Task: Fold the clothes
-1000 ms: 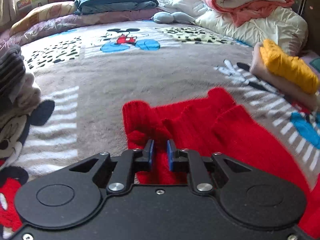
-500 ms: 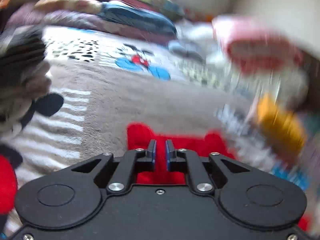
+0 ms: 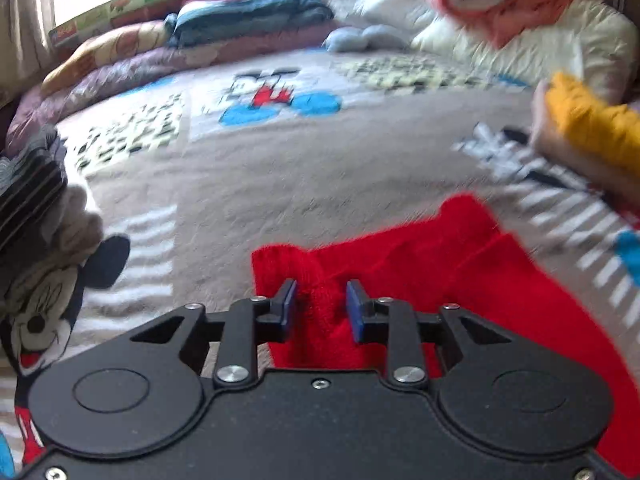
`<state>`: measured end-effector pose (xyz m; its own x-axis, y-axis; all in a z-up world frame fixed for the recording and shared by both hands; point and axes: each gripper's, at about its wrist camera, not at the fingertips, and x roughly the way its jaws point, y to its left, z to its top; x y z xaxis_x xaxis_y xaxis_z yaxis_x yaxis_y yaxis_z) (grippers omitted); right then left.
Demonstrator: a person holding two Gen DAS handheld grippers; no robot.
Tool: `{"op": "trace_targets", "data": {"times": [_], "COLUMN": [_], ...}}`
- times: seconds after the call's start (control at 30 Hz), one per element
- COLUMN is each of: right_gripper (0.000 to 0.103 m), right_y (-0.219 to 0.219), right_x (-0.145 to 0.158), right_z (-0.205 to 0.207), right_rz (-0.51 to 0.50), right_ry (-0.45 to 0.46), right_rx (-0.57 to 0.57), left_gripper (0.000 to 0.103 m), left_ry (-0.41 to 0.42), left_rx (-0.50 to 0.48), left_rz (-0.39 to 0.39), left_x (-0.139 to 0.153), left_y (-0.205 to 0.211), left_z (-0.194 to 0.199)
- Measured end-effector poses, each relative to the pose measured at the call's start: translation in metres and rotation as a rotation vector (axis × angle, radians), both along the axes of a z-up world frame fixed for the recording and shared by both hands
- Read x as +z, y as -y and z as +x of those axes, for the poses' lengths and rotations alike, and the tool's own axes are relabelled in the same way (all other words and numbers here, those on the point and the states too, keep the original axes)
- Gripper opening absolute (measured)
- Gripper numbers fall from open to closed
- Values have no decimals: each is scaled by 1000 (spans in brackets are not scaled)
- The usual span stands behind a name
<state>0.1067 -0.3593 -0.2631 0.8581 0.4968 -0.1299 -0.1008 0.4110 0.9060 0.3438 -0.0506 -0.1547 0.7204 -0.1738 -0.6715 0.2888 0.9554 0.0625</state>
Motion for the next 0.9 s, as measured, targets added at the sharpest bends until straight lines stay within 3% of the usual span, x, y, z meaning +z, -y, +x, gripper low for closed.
{"op": "trace_targets", "data": {"times": [0.03,0.07,0.17,0.23,0.3,0.5,0.67,0.9], "right_gripper": [12,12,12,12,12,12,12,12], "right_y": [0,0,-1,-1,-1,-1,-2,-3], "right_x": [0,0,0,0,0,1,2,2], "right_z": [0,0,-1,0,0,0,0,0], "right_rz": [0,0,0,1,2,3,3,4], "right_ry": [0,0,0,-1,-1,-1,-2,-1], "right_rx": [0,0,-1,0,1,1,2,2], "left_gripper": [7,5,4,4,4,6,6,6], "left_ry": [-8,-20,-24,-31,-41,-147,-63,-45], "left_rx": [18,50,137,189,199,139,141,108], "left_rz": [-54,-146,-525,-693,-787,-643,-588,-359], "left_x": [0,2,2,-3,-9,-18,0,-1], "left_y": [-8,-20,-69,-91,-102,-80,-82,-50], "left_z": [0,0,-3,-7,-9,6,-3,9]}}
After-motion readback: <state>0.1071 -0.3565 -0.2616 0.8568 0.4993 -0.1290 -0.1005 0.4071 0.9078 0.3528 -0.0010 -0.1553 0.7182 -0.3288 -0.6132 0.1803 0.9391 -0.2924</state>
